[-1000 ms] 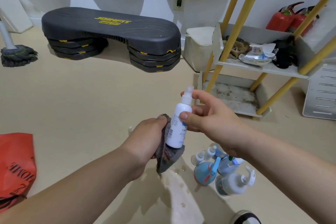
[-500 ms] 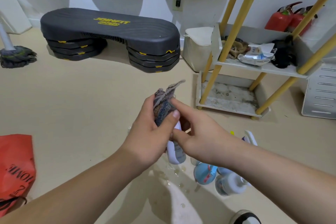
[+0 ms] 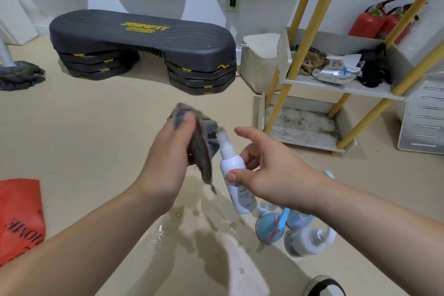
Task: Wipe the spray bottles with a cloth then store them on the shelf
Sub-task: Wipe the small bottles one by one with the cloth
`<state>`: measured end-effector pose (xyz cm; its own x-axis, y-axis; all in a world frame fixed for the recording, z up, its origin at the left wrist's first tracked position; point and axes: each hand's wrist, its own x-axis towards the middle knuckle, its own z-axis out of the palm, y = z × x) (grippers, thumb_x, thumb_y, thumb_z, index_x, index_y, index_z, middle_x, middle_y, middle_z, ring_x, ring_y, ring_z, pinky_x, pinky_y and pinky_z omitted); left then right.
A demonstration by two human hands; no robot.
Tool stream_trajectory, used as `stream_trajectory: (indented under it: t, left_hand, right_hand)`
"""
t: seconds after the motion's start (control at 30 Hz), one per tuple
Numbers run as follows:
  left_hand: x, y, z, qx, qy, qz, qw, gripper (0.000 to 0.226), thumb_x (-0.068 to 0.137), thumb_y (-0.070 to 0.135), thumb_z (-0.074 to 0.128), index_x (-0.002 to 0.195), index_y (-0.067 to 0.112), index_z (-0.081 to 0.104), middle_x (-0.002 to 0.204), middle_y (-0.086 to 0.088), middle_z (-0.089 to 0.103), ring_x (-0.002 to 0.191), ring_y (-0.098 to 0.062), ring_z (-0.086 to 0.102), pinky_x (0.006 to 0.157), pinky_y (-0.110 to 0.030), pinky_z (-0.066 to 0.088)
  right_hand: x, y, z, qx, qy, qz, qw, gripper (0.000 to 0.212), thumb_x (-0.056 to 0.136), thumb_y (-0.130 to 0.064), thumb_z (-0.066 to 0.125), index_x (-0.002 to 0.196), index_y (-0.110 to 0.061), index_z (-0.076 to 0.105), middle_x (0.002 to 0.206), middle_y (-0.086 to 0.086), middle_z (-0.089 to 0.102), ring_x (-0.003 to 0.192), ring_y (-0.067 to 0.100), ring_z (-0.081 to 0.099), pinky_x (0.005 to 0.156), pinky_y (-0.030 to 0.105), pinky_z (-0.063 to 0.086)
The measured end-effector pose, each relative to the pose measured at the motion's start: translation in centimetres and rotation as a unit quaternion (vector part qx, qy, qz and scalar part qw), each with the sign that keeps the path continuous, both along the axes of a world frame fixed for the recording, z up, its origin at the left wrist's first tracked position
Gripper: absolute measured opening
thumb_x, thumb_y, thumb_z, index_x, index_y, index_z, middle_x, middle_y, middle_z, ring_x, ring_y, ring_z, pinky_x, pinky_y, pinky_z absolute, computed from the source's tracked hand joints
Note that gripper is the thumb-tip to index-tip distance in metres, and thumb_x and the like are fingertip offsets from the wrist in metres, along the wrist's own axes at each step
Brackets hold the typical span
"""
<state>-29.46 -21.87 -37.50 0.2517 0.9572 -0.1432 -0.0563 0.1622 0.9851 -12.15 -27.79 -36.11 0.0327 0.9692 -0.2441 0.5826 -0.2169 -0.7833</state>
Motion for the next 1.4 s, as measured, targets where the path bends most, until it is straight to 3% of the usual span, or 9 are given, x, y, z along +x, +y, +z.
stream_trajectory:
  t: [0.13, 0.23, 0.37, 0.57, 0.7, 0.83, 1.03, 1.23, 1.4]
  left_hand:
    - [0.8, -2.1, -0.8, 0.124, 0.112, -0.116, 0.979, 0.042, 0.099, 0.007, 0.067, 0.126, 0.037, 0.054, 0.109, 0.007, 0.074, 0.1, -0.005, 0.071, 0.084, -0.016, 0.053]
    - [1.2, -2.0, -0.5, 0.098, 0.081, -0.076, 0.989, 0.038, 0.1, 0.011, 0.067, 0.127, 0.035, 0.057, 0.107, 0.01, 0.076, 0.098, -0.007, 0.073, 0.078, -0.03, 0.056]
    - [1.1, -1.4, 0.1, 0.079, 0.075, -0.031, 0.994, 0.011, 0.102, 0.029, 0.064, 0.112, 0.034, 0.066, 0.09, 0.002, 0.077, 0.072, -0.02, 0.069, 0.056, -0.039, 0.055]
    - [-0.1, 0.3, 0.2, -0.054, -0.05, 0.03, 0.997, 0.023, 0.102, 0.033, 0.064, 0.118, 0.019, 0.072, 0.107, -0.004, 0.08, 0.092, -0.023, 0.075, 0.074, -0.036, 0.058]
    - [-0.7, 0.3, 0.1, 0.132, 0.059, -0.046, 0.988, 0.021, 0.099, 0.022, 0.069, 0.12, 0.027, 0.065, 0.09, 0.019, 0.074, 0.083, -0.002, 0.069, 0.078, -0.018, 0.052]
    - [-0.1, -1.7, -0.8, 0.202, 0.124, -0.207, 0.949, 0.039, 0.101, 0.043, 0.055, 0.14, 0.038, 0.052, 0.101, 0.019, 0.061, 0.091, -0.004, 0.059, 0.085, -0.024, 0.05]
    - [0.2, -0.8, -0.9, 0.175, 0.146, -0.13, 0.965, 0.031, 0.097, 0.0, 0.063, 0.111, 0.029, 0.062, 0.089, 0.012, 0.073, 0.076, -0.007, 0.066, 0.073, -0.031, 0.054]
    - [-0.3, -0.3, -0.3, 0.279, 0.312, -0.115, 0.901, 0.009, 0.101, 0.027, 0.058, 0.109, 0.032, 0.057, 0.086, 0.01, 0.07, 0.075, -0.013, 0.06, 0.066, -0.036, 0.05]
    - [-1.5, 1.5, 1.1, 0.193, 0.218, 0.059, 0.955, 0.024, 0.106, 0.037, 0.05, 0.099, 0.022, 0.068, 0.081, 0.011, 0.073, 0.074, -0.008, 0.068, 0.072, -0.026, 0.055]
  right_hand:
    - [-0.7, -0.1, 0.1, 0.037, -0.074, 0.054, 0.995, 0.061, 0.085, -0.019, 0.075, 0.137, -0.026, 0.044, 0.088, -0.002, 0.068, 0.079, 0.019, 0.063, 0.079, 0.046, 0.055]
    - [-0.8, -0.2, 0.1, 0.054, -0.058, 0.05, 0.996, 0.041, 0.084, -0.021, 0.074, 0.112, -0.023, 0.045, 0.085, 0.002, 0.067, 0.079, 0.026, 0.063, 0.074, 0.053, 0.055]
    - [-0.9, -0.3, 0.2, 0.034, -0.038, 0.042, 0.998, 0.068, 0.087, -0.023, 0.077, 0.144, -0.028, 0.041, 0.088, -0.003, 0.069, 0.083, 0.016, 0.066, 0.083, 0.044, 0.056]
    - [-0.3, 0.1, 0.1, -0.005, -0.057, 0.025, 0.998, 0.095, 0.089, -0.027, 0.078, 0.163, -0.026, 0.018, 0.1, -0.012, 0.069, 0.093, 0.004, 0.063, 0.082, 0.018, 0.049]
    - [-0.2, 0.0, 0.3, -0.012, -0.078, 0.037, 0.996, 0.101, 0.089, -0.028, 0.078, 0.165, -0.028, 0.01, 0.1, -0.013, 0.067, 0.09, 0.003, 0.061, 0.078, 0.018, 0.047]
    - [-0.4, 0.2, -0.3, 0.022, -0.114, 0.057, 0.992, 0.058, 0.084, -0.026, 0.074, 0.133, -0.025, 0.043, 0.088, -0.004, 0.065, 0.079, 0.016, 0.061, 0.075, 0.041, 0.056]
    - [-0.2, 0.0, -0.1, 0.051, -0.137, 0.061, 0.987, 0.042, 0.086, -0.031, 0.075, 0.115, -0.022, 0.046, 0.089, -0.005, 0.064, 0.079, 0.016, 0.062, 0.074, 0.043, 0.054]
    - [-0.3, 0.3, -0.2, 0.017, -0.129, 0.076, 0.989, 0.033, 0.089, -0.03, 0.073, 0.115, -0.023, 0.055, 0.09, -0.011, 0.066, 0.08, 0.013, 0.066, 0.076, 0.037, 0.058]
    - [0.2, 0.1, -0.4, 0.014, -0.144, 0.068, 0.987, 0.013, 0.09, -0.034, 0.07, 0.1, -0.026, 0.066, 0.084, -0.008, 0.068, 0.078, 0.015, 0.063, 0.072, 0.036, 0.055]
